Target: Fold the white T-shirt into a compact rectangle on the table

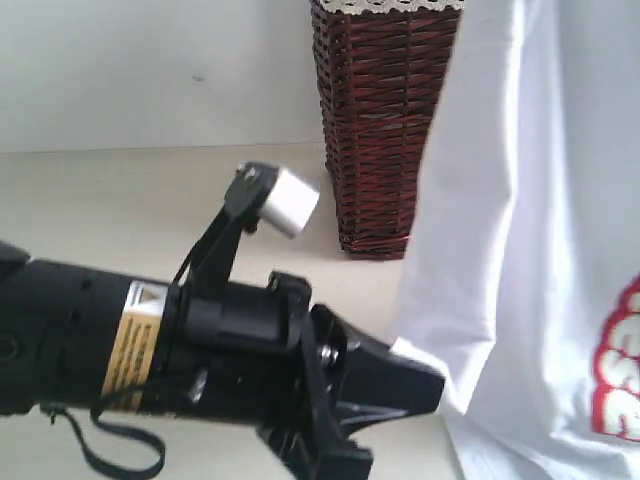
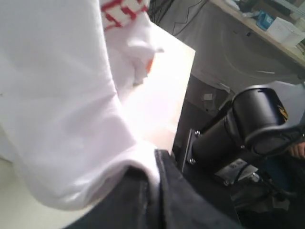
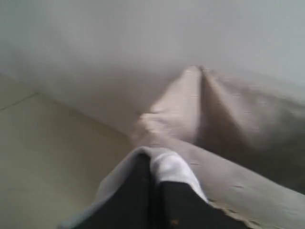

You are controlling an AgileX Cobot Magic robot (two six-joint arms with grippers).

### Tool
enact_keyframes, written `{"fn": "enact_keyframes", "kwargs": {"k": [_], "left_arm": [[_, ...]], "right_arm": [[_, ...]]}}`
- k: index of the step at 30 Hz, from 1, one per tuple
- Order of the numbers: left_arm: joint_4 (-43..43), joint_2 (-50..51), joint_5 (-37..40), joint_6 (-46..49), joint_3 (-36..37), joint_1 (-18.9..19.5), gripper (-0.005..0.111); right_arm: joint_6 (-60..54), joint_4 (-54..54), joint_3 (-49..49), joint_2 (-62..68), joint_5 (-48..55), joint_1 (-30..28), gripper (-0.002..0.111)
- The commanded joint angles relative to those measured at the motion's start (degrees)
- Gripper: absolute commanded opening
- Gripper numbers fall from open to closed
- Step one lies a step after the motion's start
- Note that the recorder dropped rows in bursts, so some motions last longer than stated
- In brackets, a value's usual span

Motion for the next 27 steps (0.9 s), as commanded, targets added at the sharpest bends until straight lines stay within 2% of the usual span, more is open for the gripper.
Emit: {"fn": "enact_keyframes", "kwargs": {"k": [1, 6, 9, 11, 16, 18, 23, 25, 27], "left_arm": [[-4.13, -3.46, -3.89, 2.38, 6.73, 0.02, 0.000], [-4.13, -12.41, -3.62, 2.47, 15.45, 0.39, 0.000], [-4.02, -20.69, 0.85, 2.04, 20.32, 2.14, 0.000], [-3.55, -26.25, 8.17, 0.81, 23.12, 3.95, 0.000], [-1.10, -39.29, 34.22, -3.91, 28.93, 7.24, 0.000], [-1.10, -43.14, 38.04, -3.91, 30.39, 7.62, 0.000], [-1.45, -46.92, 34.75, -4.99, 31.75, 7.62, 0.000], [-1.45, -46.90, 33.24, -6.49, 32.64, 7.62, 0.001], [-1.45, -46.90, 33.09, -7.36, 34.02, 7.62, 0.009]], "right_arm": [[-2.54, 4.30, -0.33, 4.88, 2.72, 8.69, 0.000], [-0.24, 3.89, -0.20, 11.79, 4.10, 16.01, 0.000], [-0.24, 3.74, -0.20, 15.26, 2.26, 18.72, 0.000], [-0.24, 3.74, -0.20, 17.07, 0.13, 19.60, 0.000], [-1.50, 8.03, -0.20, 20.42, -1.01, 19.71, 0.000], [-4.02, 11.33, -0.20, 22.11, -0.31, 20.35, 0.002], [-9.08, 16.94, -0.30, 27.82, -5.12, 25.50, 0.014], [-9.08, 16.94, -0.30, 29.37, -7.59, 26.62, 0.023], [-8.85, 16.94, -0.30, 29.94, -7.81, 26.73, 0.033]]}}
